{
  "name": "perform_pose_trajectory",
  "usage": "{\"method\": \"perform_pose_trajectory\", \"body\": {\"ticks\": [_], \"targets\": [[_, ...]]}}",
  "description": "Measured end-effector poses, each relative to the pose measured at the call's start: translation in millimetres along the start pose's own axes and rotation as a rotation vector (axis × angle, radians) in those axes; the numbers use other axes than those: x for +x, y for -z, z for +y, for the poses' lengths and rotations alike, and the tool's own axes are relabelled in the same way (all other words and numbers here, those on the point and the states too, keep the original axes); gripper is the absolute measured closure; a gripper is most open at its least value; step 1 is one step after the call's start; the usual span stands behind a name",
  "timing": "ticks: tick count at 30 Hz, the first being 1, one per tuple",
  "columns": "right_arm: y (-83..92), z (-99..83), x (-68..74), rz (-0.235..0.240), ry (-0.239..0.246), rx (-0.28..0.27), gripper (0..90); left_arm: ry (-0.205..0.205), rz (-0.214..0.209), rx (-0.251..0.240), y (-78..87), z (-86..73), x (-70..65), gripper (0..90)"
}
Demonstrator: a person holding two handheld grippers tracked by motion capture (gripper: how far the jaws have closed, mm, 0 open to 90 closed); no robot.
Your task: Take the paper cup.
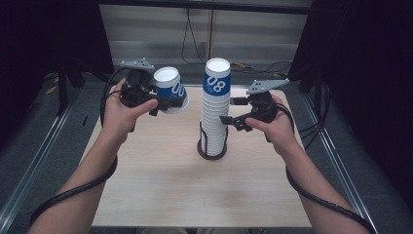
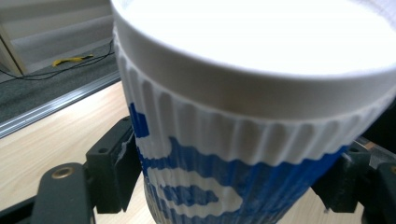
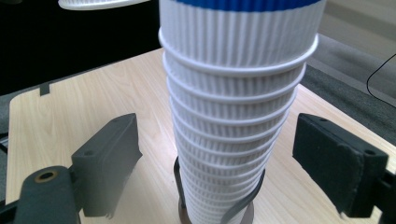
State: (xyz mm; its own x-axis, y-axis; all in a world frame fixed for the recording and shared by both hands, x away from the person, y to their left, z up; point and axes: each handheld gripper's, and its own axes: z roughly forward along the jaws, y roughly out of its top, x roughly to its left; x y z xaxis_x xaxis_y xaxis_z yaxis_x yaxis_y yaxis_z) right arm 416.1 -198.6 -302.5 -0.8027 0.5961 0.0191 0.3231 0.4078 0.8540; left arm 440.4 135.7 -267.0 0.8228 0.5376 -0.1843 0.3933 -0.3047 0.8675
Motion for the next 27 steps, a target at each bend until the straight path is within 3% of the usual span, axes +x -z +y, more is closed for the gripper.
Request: {"method": "perform_pose_trajectory", "body": {"ticks": [27], "targets": [[3.1, -17.9, 18.8, 0.041, 0.026, 0.018, 14.2, -0.020, -0.011, 0.044, -16.7, -39.2, -10.4, 21.3]]}}
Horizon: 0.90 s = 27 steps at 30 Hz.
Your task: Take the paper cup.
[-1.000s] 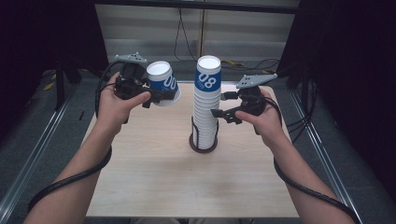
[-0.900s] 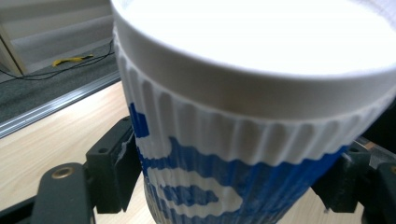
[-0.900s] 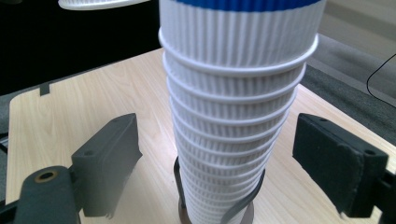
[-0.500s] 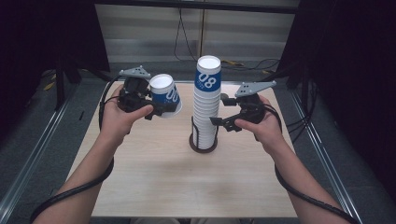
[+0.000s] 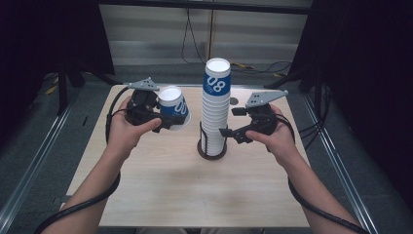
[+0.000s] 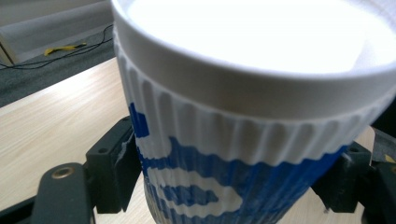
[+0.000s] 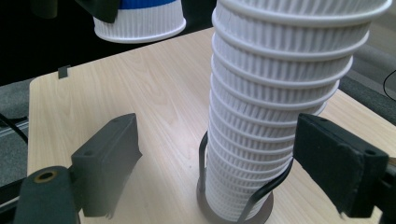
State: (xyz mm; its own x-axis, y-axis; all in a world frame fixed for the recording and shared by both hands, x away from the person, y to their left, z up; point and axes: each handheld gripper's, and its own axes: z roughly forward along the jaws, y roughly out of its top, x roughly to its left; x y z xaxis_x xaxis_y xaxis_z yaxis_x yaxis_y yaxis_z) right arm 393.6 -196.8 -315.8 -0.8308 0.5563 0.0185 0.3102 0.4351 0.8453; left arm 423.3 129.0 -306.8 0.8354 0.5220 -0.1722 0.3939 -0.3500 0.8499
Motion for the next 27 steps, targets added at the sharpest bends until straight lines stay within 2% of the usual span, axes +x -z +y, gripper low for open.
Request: {"method": "perform_pose_trajectory", "body": {"ticks": [8, 18, 24, 27], "targets": [[-2.3, -7.5, 2.3, 0.008, -0.009, -0.001, 14.2, -0.004, -0.019, 0.016, -8.6, -10.5, -3.1, 21.3], [-10.1, -13.5, 7.5, 0.022, 0.001, 0.012, 14.2, -0.022, -0.028, 0.022, -15.2, -22.0, -10.3, 21.3], [-12.1, -16.5, 8.6, 0.028, 0.011, 0.030, 14.2, -0.035, -0.034, 0.046, -22.9, -28.7, -14.4, 21.3], [-11.3, -17.3, 8.0, 0.024, 0.015, 0.029, 14.2, -0.036, -0.040, 0.039, -26.7, -30.5, -16.7, 21.3]]}}
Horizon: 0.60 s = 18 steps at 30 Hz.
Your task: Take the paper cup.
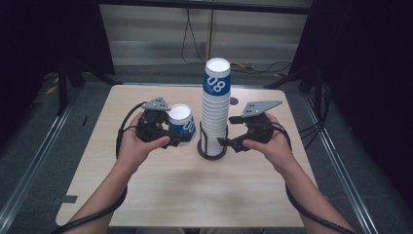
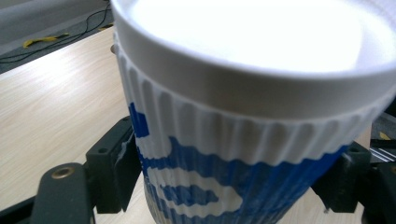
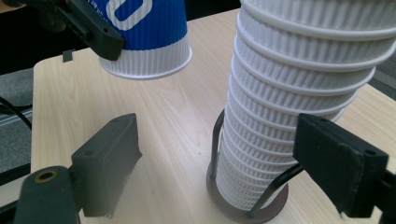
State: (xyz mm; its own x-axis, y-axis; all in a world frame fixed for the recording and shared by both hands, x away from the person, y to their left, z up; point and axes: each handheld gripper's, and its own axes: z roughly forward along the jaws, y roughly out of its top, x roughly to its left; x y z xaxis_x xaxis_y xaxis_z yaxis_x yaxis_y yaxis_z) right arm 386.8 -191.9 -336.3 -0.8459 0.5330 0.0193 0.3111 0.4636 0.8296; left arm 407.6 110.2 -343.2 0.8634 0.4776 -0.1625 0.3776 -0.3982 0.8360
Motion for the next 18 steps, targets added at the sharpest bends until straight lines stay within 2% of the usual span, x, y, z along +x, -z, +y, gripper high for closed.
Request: {"method": "perform_pose_trajectory", "body": {"ticks": [11, 13, 18], "targets": [[6.6, 4.9, 0.8, -0.007, 0.006, -0.010, 14.2, -0.034, -0.004, 0.017, -9.5, -0.1, -9.7, 21.3], [7.3, 6.4, 1.0, -0.008, 0.010, -0.013, 14.2, -0.028, -0.011, 0.007, -11.8, -0.7, -11.1, 21.3], [7.9, 10.2, 1.9, -0.006, 0.015, -0.015, 14.2, -0.036, -0.013, 0.016, -17.5, -2.7, -13.6, 21.3]]}}
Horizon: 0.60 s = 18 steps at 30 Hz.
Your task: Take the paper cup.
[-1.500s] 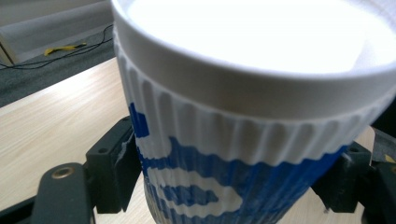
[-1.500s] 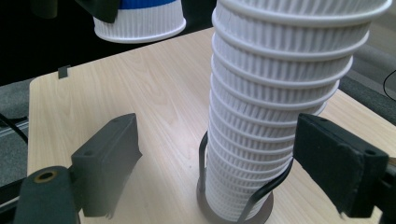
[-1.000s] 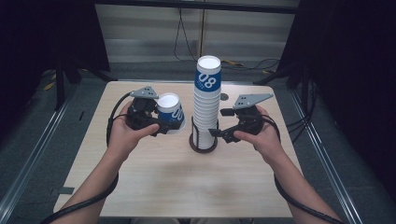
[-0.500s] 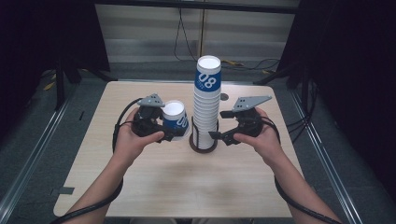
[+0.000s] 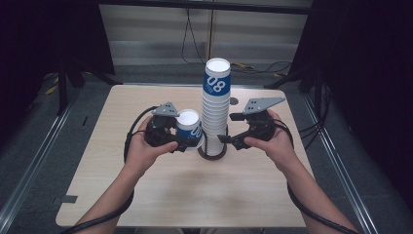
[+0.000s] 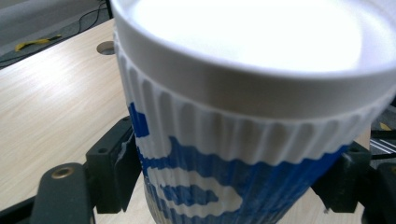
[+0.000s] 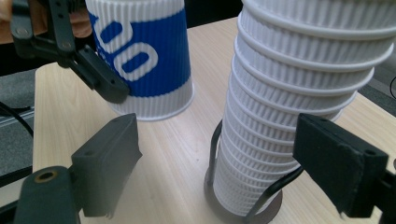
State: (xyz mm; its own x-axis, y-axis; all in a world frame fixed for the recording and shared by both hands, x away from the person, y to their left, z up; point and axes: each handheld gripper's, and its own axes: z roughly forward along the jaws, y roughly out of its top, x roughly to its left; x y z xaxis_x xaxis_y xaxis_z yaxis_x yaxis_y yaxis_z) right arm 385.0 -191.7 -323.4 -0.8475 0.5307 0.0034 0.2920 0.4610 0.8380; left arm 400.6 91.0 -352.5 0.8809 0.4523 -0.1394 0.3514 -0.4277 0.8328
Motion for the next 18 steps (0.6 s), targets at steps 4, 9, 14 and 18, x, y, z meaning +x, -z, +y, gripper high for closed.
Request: {"method": "perform_pose_trajectory", "body": {"ticks": [4, 9, 14, 18], "targets": [[-0.9, 0.7, 1.6, 0.004, 0.008, 0.004, 14.3, -0.001, -0.005, 0.009, -5.5, -3.0, -1.6, 21.3], [-3.7, -3.2, 3.0, 0.020, 0.004, 0.011, 14.3, -0.004, -0.015, 0.023, -12.9, -5.1, -2.3, 21.3], [-5.2, -4.8, 3.8, 0.028, 0.000, 0.002, 14.3, -0.007, -0.023, 0.026, -18.5, -5.4, -4.8, 21.3], [-5.7, -4.0, 6.5, 0.039, 0.005, 0.009, 14.3, -0.009, -0.027, 0.026, -21.7, -5.8, -5.6, 21.4]]}}
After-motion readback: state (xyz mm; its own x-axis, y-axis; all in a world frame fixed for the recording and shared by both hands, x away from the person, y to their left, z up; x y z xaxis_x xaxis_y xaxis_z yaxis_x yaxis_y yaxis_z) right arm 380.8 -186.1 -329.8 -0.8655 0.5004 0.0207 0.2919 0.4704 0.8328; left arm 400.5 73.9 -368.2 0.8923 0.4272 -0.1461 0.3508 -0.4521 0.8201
